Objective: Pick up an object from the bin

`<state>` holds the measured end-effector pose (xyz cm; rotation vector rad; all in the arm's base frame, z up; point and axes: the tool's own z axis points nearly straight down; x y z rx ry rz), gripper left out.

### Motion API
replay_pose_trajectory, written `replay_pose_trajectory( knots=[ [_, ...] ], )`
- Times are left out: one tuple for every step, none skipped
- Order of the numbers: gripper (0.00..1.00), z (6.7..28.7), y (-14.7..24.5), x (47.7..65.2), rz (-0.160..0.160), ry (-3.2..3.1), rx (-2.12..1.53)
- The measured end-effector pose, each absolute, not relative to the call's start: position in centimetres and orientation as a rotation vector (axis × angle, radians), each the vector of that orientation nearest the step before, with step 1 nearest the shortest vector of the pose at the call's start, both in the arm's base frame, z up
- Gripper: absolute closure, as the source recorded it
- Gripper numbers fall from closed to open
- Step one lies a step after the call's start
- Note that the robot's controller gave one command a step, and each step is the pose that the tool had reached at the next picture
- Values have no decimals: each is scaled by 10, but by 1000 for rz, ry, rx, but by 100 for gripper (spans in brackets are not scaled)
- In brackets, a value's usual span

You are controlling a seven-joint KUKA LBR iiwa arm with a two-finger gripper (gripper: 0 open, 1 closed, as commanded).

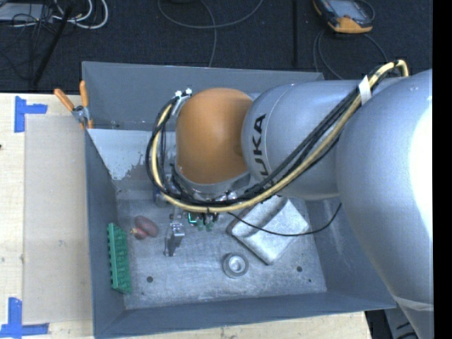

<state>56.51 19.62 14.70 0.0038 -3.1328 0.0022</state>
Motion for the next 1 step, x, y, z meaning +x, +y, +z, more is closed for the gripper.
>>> replay_pose_trajectory(
  knots=[
    [0,70,226,606,-5,-3147,94]
  ],
)
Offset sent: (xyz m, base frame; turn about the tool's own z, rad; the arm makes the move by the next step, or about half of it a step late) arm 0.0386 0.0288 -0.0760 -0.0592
